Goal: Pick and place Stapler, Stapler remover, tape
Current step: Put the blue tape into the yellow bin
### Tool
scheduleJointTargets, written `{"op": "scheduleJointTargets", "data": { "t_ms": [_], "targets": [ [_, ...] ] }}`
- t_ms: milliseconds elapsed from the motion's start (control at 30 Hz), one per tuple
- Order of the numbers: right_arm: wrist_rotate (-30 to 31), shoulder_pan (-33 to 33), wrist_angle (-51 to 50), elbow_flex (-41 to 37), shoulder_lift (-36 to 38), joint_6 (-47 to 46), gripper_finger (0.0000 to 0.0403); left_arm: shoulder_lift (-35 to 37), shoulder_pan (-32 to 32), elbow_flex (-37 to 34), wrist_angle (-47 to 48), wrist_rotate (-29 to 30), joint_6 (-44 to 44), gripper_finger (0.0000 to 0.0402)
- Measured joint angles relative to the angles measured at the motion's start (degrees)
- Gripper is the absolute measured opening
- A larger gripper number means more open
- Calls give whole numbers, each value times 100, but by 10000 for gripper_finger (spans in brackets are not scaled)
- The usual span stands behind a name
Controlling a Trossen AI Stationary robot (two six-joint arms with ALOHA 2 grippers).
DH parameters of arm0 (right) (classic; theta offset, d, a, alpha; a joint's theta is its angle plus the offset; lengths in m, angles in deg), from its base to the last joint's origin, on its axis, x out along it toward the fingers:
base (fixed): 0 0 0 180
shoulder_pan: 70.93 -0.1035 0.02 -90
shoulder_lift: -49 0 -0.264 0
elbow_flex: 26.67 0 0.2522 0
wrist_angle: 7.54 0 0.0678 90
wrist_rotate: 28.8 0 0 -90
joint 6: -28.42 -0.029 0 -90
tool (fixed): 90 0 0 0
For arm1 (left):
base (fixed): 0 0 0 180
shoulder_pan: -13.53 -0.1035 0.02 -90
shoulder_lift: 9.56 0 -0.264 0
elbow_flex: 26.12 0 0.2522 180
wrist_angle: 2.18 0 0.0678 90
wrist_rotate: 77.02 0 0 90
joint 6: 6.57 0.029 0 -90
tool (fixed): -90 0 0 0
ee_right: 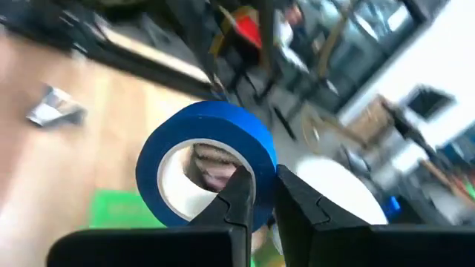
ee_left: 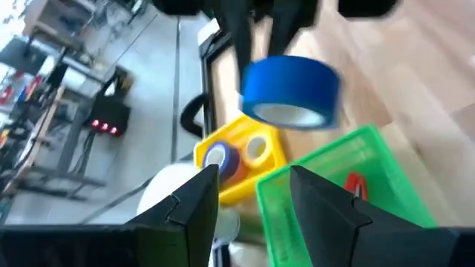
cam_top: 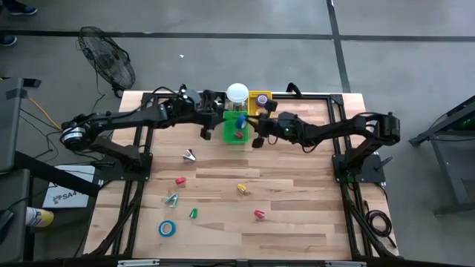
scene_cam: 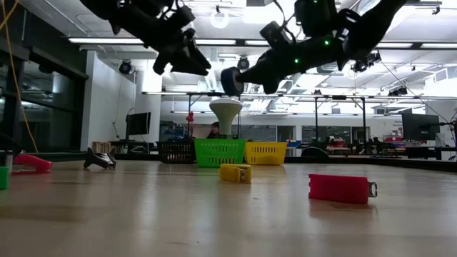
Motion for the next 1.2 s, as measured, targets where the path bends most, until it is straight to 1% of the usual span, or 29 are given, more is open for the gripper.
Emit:
{"op": "scheduleJointTargets", "data": {
  "t_ms": [133, 200, 400, 467, 567, 667, 733, 900, 1000, 1200],
  "targets": [
    [651, 171, -1349, 390, 187, -431, 26, 166, 0, -2, 324, 468, 43, 163],
    [777, 326, -2220, 648, 289, -709, 26, 225, 0, -2, 500, 638, 75, 163],
    [634, 1033, -4449, 1475, 354, -1466, 26, 276, 0, -2, 964, 897, 76, 163],
    [387, 1353, -4920, 1663, 354, -1709, 26, 278, 0, -2, 1110, 964, 74, 163],
    [-255, 1850, -5277, 1795, 354, -1988, 26, 278, 0, -2, 1297, 970, 48, 163],
    [-942, 2307, -5326, 1768, 284, -2034, 26, 278, 0, -3, 1461, 969, 34, 163],
    [-1240, 2531, -5303, 1766, 191, -2033, 26, 278, 0, -4, 1510, 964, 34, 163],
    [-1664, 2842, -5189, 1785, -155, -2073, 26, 276, 0, -4, 1613, 960, 32, 163],
    [-1896, 2917, -5341, 1983, -441, -2091, 26, 276, 0, -4, 1718, 960, 31, 163],
    [-1951, 2889, -6416, 2900, -994, -2074, 26, 276, 2, -4, 1738, 967, 31, 163]
  ]
}}
